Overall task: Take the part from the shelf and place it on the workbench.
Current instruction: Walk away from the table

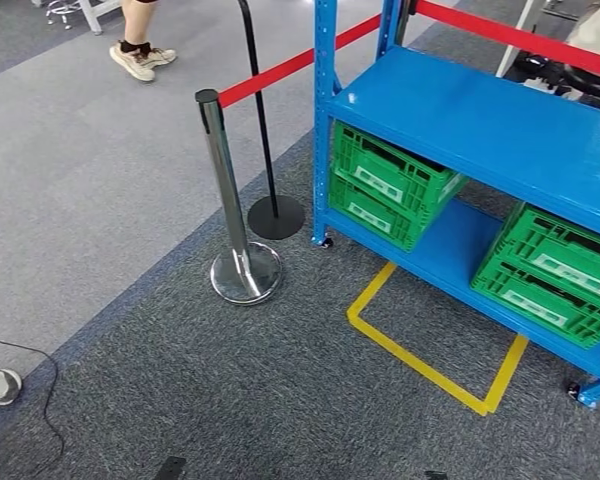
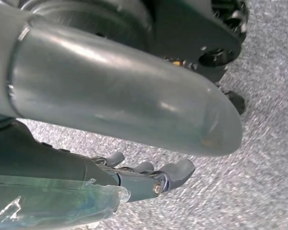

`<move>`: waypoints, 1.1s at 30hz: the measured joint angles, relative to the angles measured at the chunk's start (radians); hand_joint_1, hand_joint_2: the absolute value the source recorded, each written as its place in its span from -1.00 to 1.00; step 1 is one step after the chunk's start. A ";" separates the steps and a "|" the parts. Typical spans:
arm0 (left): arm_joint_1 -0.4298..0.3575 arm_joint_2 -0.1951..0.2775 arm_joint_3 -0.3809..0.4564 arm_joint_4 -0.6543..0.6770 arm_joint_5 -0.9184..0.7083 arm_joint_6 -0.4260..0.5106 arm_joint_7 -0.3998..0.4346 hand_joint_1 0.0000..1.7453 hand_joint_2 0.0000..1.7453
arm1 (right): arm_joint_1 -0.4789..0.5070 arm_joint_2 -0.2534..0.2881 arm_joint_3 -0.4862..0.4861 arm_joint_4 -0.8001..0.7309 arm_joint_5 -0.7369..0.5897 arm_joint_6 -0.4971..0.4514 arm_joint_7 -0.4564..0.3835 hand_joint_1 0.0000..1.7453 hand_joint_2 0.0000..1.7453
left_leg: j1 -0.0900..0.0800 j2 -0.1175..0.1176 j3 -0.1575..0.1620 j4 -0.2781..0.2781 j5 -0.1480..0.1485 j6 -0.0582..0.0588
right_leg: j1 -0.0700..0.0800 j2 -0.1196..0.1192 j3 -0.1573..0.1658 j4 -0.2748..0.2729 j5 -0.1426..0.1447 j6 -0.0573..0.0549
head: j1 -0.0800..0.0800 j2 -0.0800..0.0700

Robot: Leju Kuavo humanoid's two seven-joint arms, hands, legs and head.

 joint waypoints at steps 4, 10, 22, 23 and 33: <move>0.000 0.000 0.000 0.000 -0.003 0.000 0.000 -1.00 1.00 | 0.001 0.000 -0.001 0.000 0.000 0.000 0.003 -1.00 -1.00 | 0.007 -0.048 0.080 -0.199 0.128 0.005 | -0.002 0.057 -0.003 0.003 0.005 0.011 | -0.001 0.000; 0.000 -0.001 0.000 0.001 -0.007 0.001 0.001 -1.00 1.00 | 0.009 -0.001 -0.005 0.000 -0.004 -0.001 0.005 -1.00 -1.00 | 0.009 -0.043 0.109 -0.286 0.150 0.032 | -0.005 0.068 -0.040 0.024 0.000 0.048 | 0.003 0.000; 0.007 0.005 0.000 0.001 -0.009 -0.003 0.004 -1.00 1.00 | 0.000 -0.002 -0.006 0.000 -0.002 -0.003 0.007 -1.00 -1.00 | -0.009 0.092 0.135 -0.287 0.128 0.022 | 0.007 -0.098 0.008 0.009 -0.014 0.034 | 0.013 0.000; 0.005 0.005 0.000 0.001 -0.010 -0.003 0.005 -1.00 1.00 | 0.001 -0.002 -0.006 0.000 -0.001 -0.004 0.007 -1.00 -1.00 | -0.008 0.100 0.138 -0.288 0.127 0.018 | 0.007 -0.087 0.006 0.008 -0.012 0.026 | 0.013 0.000; -0.004 0.007 0.000 0.001 -0.009 -0.010 0.003 -1.00 1.00 | 0.002 -0.002 -0.006 0.000 0.003 -0.007 0.008 -1.00 -1.00 | 0.004 -0.014 0.037 -0.099 0.081 -0.006 | -0.008 0.034 0.004 0.000 -0.003 0.004 | 0.006 0.000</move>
